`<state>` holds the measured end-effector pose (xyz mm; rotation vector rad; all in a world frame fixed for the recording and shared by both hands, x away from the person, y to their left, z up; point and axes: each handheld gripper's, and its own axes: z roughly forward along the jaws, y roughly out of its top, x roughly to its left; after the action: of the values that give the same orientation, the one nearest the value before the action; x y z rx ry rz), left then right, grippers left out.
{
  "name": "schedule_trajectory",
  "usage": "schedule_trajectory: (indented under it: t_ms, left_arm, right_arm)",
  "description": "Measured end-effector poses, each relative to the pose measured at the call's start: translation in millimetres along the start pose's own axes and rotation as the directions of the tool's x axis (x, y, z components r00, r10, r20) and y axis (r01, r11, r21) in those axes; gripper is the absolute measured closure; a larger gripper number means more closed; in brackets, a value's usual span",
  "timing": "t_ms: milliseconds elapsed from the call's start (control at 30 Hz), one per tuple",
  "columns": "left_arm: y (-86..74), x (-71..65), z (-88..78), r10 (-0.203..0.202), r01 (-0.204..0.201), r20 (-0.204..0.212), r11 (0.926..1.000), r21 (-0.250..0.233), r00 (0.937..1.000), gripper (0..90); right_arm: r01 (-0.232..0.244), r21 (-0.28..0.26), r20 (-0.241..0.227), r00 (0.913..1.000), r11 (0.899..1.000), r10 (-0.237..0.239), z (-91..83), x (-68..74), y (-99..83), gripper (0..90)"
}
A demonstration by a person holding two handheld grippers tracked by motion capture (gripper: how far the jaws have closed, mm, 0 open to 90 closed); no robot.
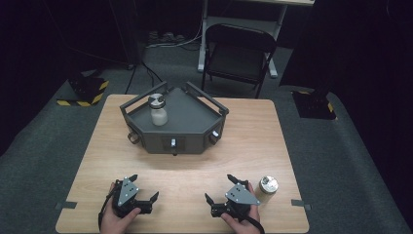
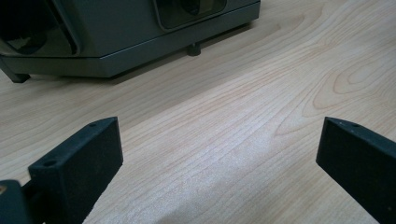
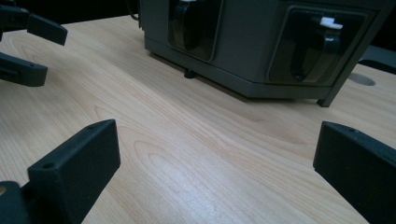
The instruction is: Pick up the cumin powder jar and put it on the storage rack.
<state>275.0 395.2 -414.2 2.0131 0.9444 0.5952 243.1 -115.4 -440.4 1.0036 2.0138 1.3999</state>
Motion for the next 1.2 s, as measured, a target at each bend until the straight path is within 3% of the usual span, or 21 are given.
schedule_trajectory:
  t_ms: [300, 500, 667, 967, 1200]
  left_arm:
    - [0.2, 2.4, 0.3, -0.011, 0.011, 0.010, 0.9999, 0.001, 0.9999, 0.8]
    - [-0.2, 1.7, 0.1, -0.008, 0.008, 0.007, 1.0000, -0.001, 0.9999, 0.8]
    - [0.3, 1.1, -0.1, -0.006, 0.006, 0.004, 1.0000, 0.003, 1.0000, 0.8]
    - [0.4, 2.7, -0.4, -0.011, 0.011, 0.012, 0.9999, 0.005, 0.9999, 0.8]
    - [0.7, 4.6, -0.2, -0.020, 0.020, 0.019, 0.9998, 0.008, 0.9996, 0.8]
  right_arm:
    - [-0.014, -0.060, 0.065, 0.9977, 0.998, 0.018, -19.2, 3.1, 2.5, 0.5]
    - [-0.020, -0.095, 0.133, 0.9906, 0.995, 0.033, -35.2, 2.7, 2.2, 0.5]
    - [-0.030, -0.108, 0.200, 0.9785, 0.994, 0.051, -48.4, 0.3, -1.1, 0.4]
    - [-0.053, -0.127, 0.317, 0.9442, 0.990, 0.091, -70.6, -0.1, -12.0, 0.3]
    - [-0.075, -0.120, 0.357, 0.9272, 0.990, 0.114, -73.1, -3.4, -16.3, 0.3]
